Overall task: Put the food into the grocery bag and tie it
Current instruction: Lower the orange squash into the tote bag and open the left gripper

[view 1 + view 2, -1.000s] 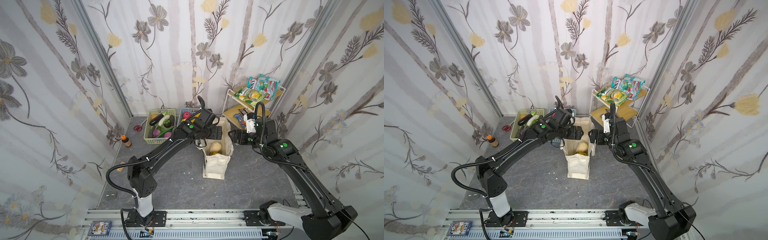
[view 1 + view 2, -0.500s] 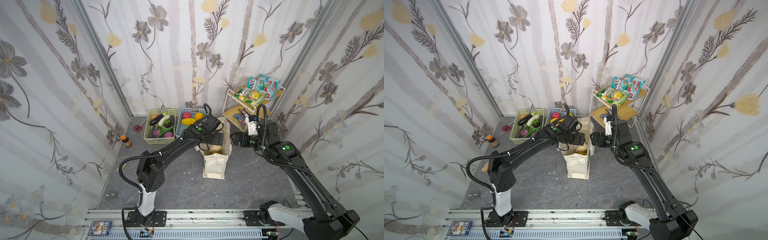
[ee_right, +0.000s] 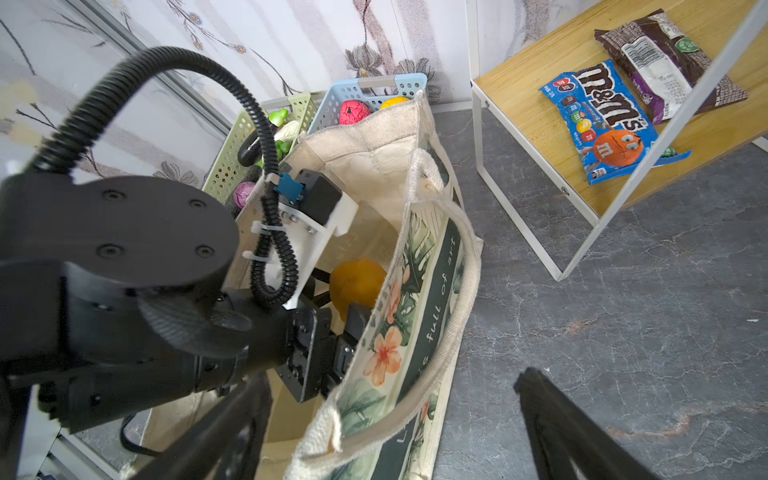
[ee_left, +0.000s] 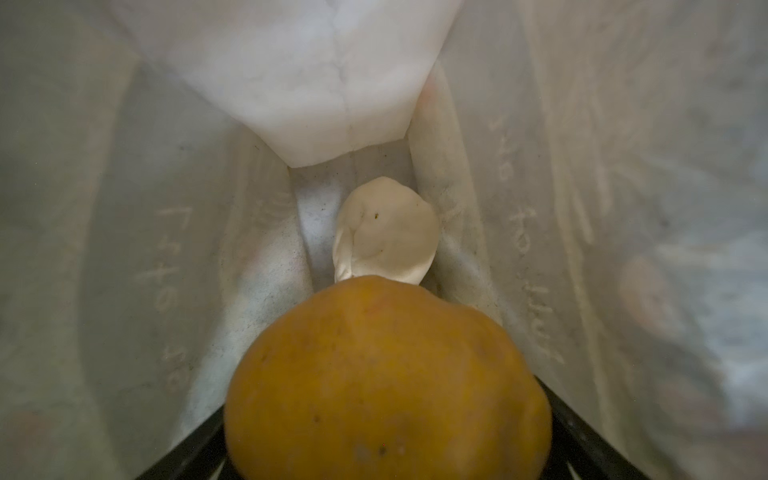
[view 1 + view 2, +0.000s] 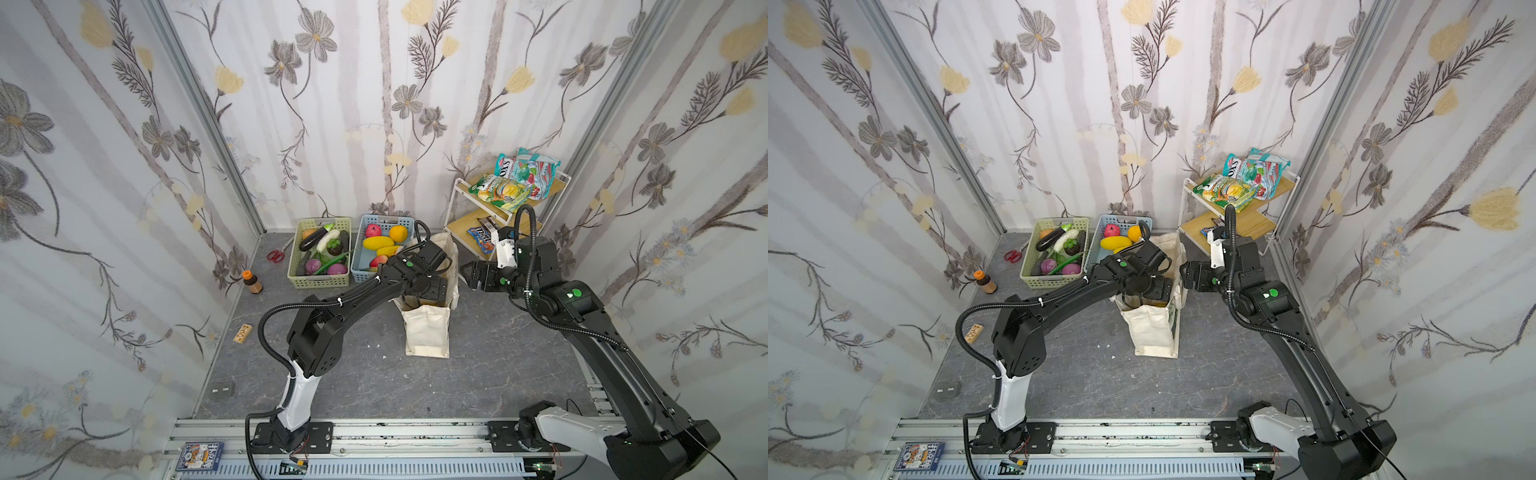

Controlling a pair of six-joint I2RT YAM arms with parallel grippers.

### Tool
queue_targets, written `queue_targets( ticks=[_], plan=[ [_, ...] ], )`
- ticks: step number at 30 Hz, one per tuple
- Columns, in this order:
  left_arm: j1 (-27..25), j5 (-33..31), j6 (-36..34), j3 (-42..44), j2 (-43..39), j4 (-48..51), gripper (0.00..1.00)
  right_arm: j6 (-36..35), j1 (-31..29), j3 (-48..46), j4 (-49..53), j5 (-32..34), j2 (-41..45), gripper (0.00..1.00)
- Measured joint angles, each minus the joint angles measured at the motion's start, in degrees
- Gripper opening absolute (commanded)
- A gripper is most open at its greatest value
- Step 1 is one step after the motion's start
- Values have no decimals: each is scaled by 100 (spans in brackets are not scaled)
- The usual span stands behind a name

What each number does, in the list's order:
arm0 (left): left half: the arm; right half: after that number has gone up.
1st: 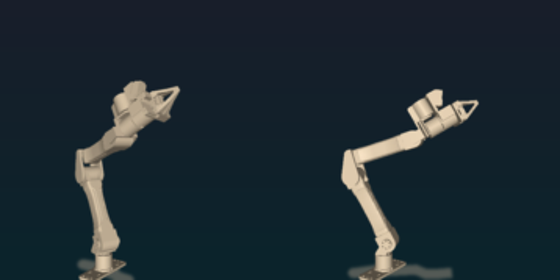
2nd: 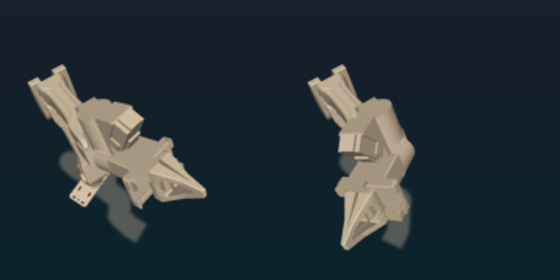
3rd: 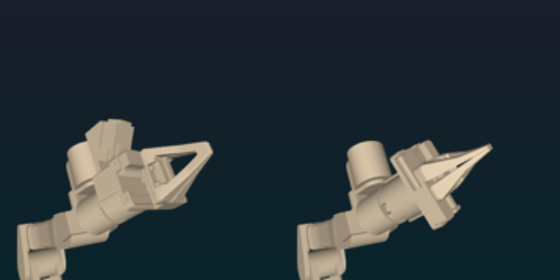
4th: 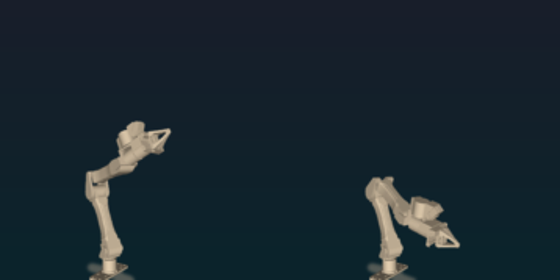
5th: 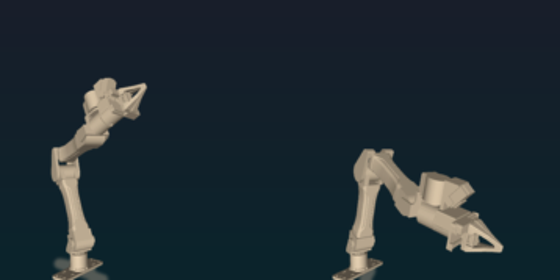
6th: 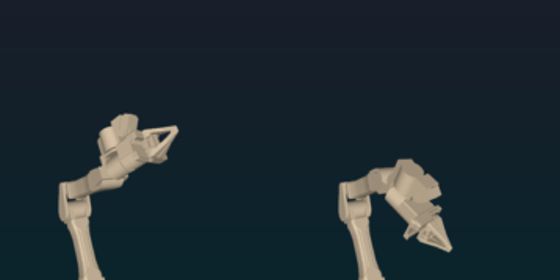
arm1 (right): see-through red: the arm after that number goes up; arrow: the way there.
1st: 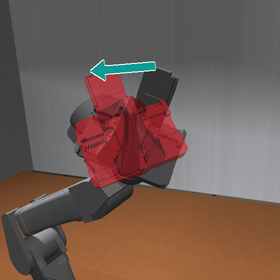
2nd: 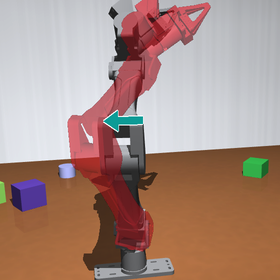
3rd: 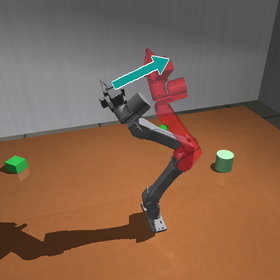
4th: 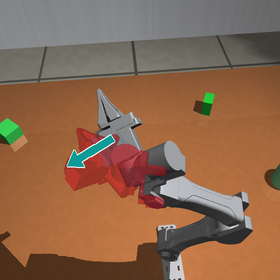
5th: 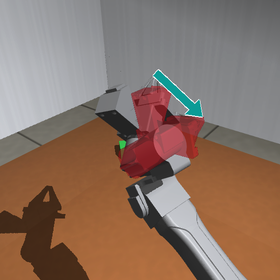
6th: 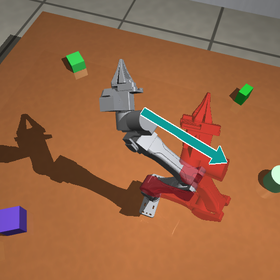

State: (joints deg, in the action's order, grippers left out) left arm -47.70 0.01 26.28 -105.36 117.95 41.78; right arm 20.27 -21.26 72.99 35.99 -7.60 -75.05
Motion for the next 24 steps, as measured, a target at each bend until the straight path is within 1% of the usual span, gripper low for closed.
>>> queue_targets(
  ticks=[14,24],
  plan=[
    [-83,-17,55,-4,538,17,95,-42,9,107,17,-15,-37,92],
    [-94,22,87,0,629,37,100,-46,13,101,17,-13,-15,92]
  ],
)
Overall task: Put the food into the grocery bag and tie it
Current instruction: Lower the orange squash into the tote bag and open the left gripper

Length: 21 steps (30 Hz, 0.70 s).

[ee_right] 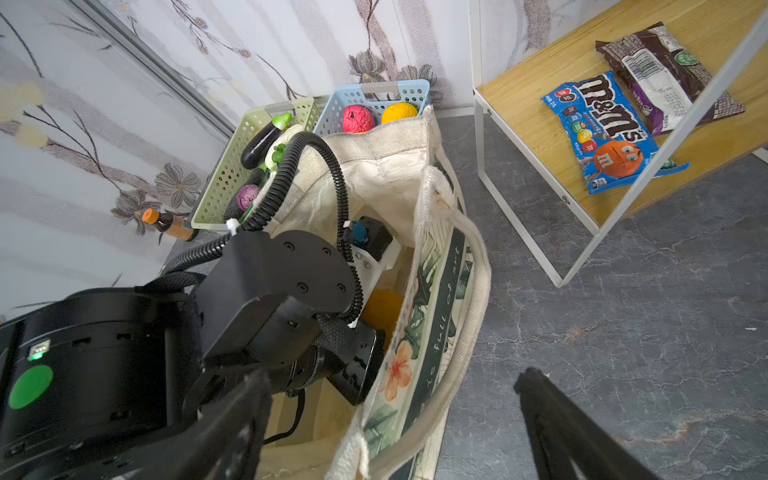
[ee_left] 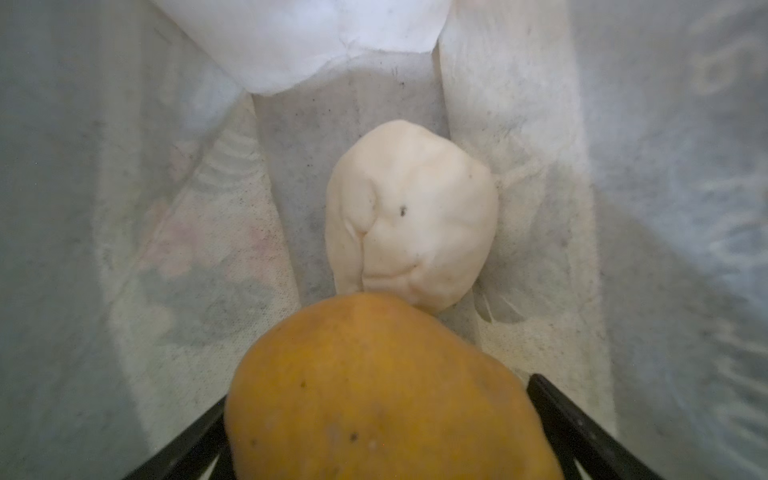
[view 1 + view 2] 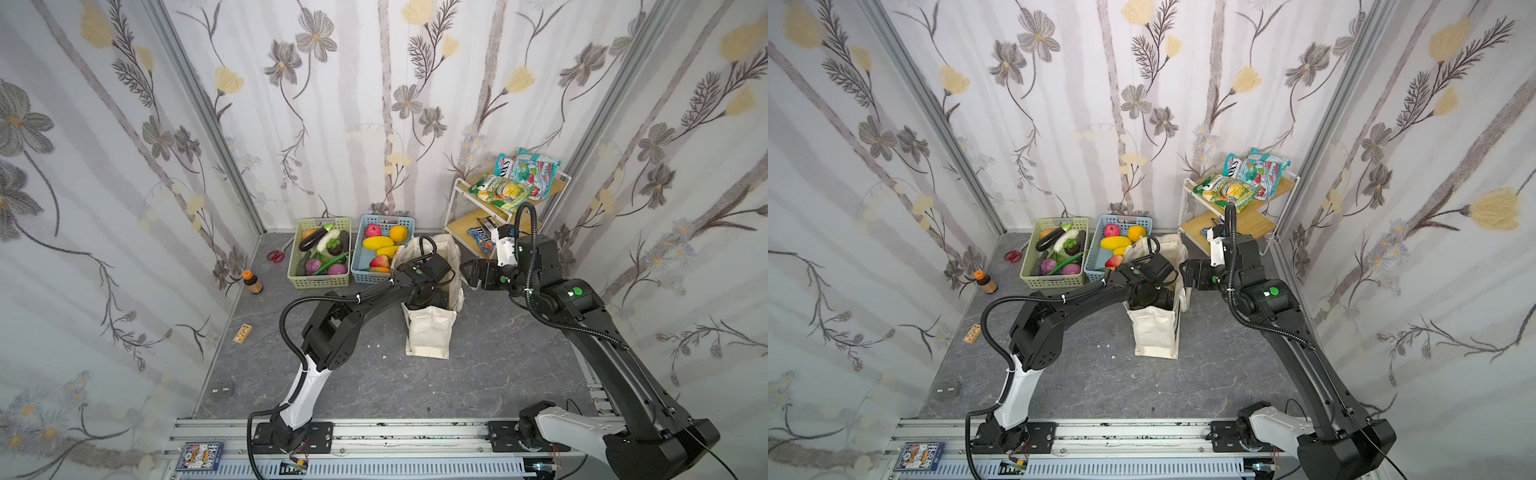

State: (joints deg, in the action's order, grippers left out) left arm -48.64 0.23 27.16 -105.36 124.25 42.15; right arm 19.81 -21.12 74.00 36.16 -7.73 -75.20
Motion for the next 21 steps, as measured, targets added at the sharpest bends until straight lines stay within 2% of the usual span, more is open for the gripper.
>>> queue_targets(
  ticks=[11,21],
  plan=[
    [-9,2,7,-122,-96,28,100,-4,24,-63,2,0,87,92],
    [-11,-63,11,-619,-638,142,100,-42,57,-74,0,4,173,92]
  ],
)
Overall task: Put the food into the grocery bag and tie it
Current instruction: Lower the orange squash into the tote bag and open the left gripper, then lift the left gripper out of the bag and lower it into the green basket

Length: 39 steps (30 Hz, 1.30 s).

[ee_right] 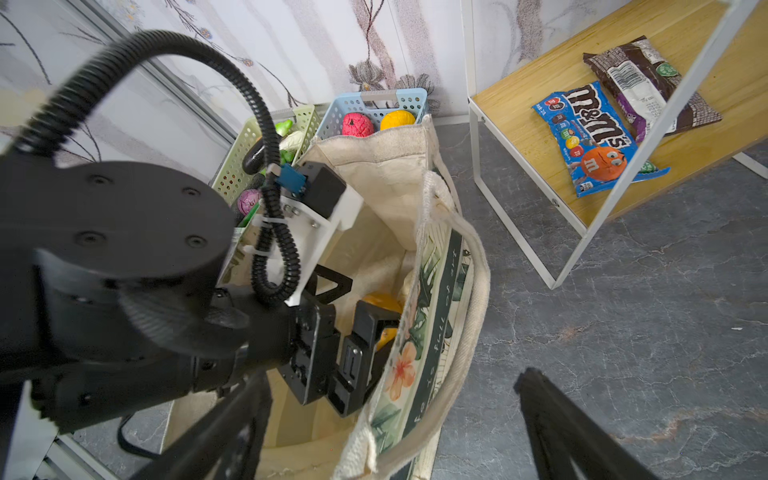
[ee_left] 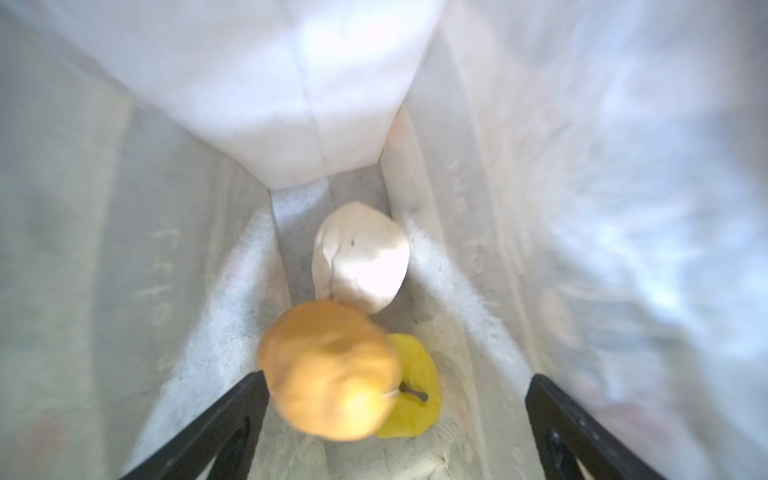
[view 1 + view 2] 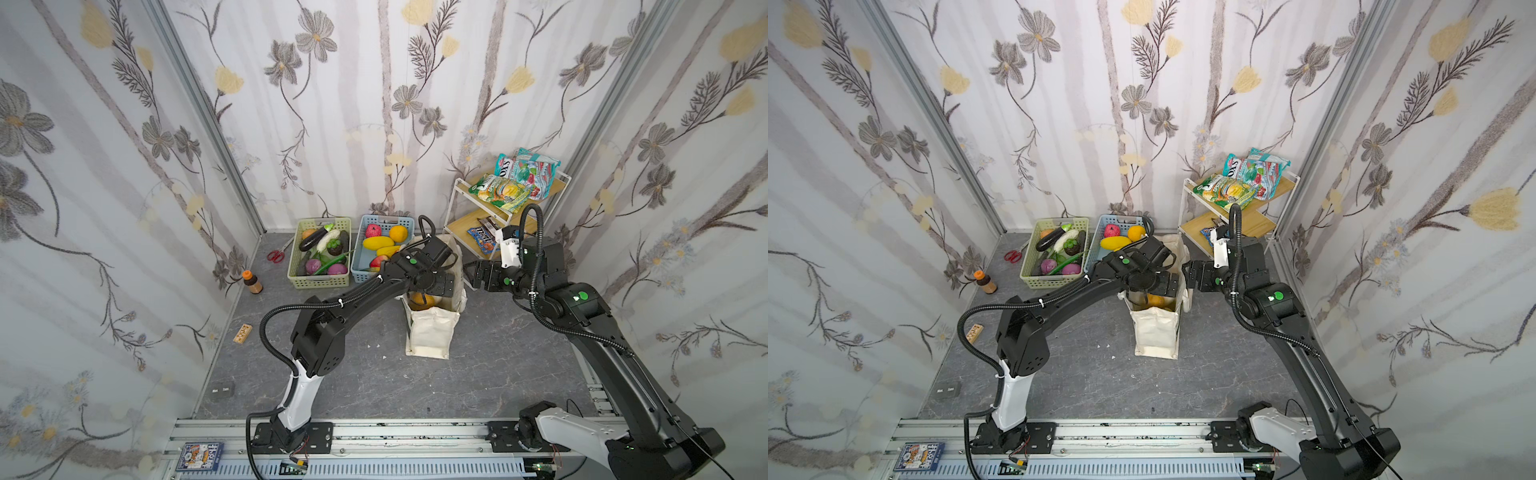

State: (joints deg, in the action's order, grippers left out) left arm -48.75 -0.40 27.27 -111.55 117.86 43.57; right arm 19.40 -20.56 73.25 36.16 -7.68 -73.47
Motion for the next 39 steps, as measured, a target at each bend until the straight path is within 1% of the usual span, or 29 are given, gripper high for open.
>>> queue_targets(
  ticks=[11,16,20,24,28,34,39],
  plan=[
    [66,-291,-72,-848,-334,208,100,2,2,-15,-22,-59,-2,92],
    [280,-522,-184,-1060,-485,326,100,2,-44,85,-59,-227,-90,92],
    [562,-787,-278,-1058,-645,455,100,2,-254,245,-76,-251,-229,92],
    [868,-1040,-306,-844,-850,487,100,0,-568,527,-101,-245,-433,92],
    [1231,-1207,-308,-407,-1084,498,100,0,-863,813,-118,-243,-688,92],
    [1827,-1335,-337,339,-1429,330,99,0,-1126,1117,-188,-243,-999,92],
    [2199,-1495,-785,949,-1539,31,99,2,-1185,1244,-278,-240,-1147,92]
  ],
)
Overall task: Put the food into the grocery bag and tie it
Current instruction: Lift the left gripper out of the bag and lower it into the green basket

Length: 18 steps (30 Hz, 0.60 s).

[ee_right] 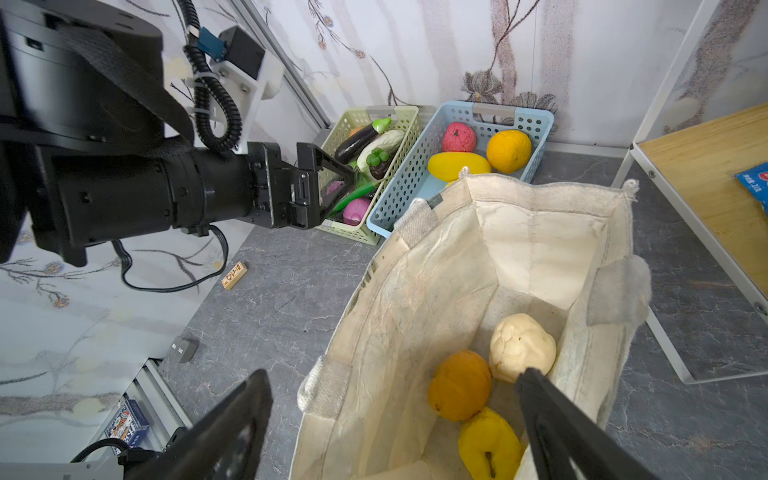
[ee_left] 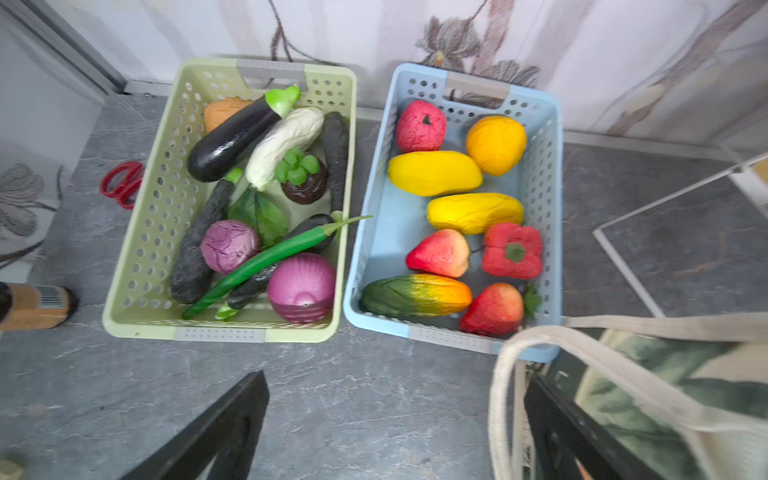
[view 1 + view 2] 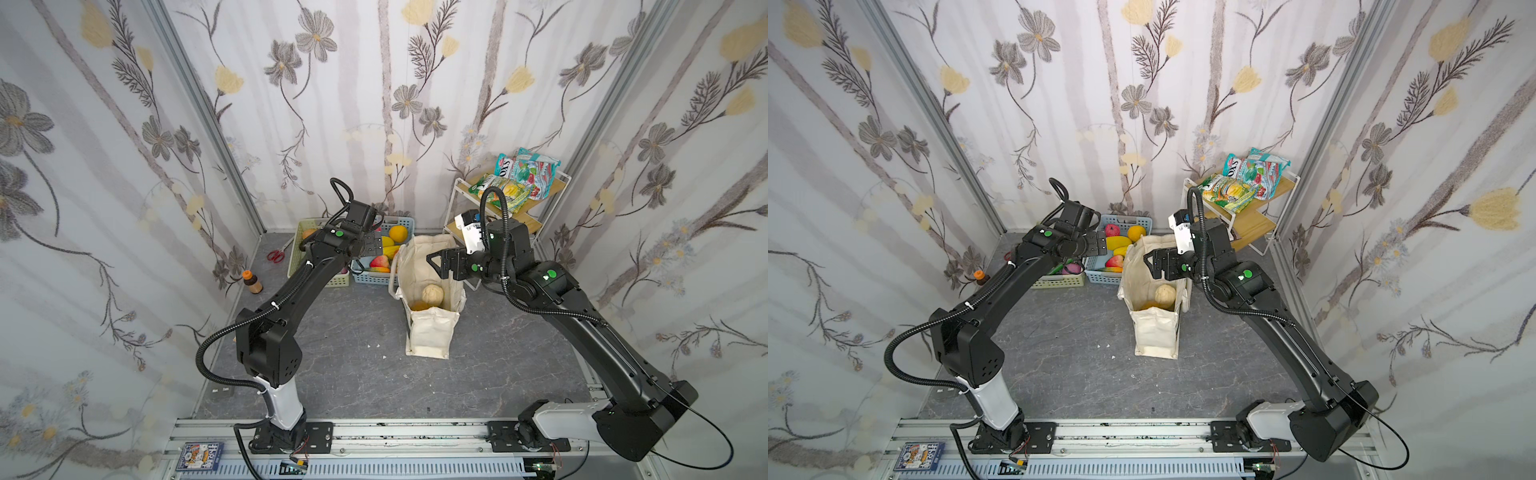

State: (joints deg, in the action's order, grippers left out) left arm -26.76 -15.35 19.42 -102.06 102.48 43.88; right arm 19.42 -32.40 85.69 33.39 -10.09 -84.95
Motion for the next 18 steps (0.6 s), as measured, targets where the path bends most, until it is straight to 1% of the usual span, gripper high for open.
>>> queue_targets(
  ticks=[5,8,14,18],
  plan=[
    [352,-131,-597,439,-4,-254,98,2,-33,98,-13,0,-127,92],
    [654,-162,-758,619,9,-363,98,2,-48,151,-13,-2,-195,92],
    [1191,-192,-844,708,302,-409,98,2,-59,278,-11,-2,-308,92],
    [1519,-125,-697,638,627,-415,98,2,-87,345,-7,-2,-374,92]
  ],
)
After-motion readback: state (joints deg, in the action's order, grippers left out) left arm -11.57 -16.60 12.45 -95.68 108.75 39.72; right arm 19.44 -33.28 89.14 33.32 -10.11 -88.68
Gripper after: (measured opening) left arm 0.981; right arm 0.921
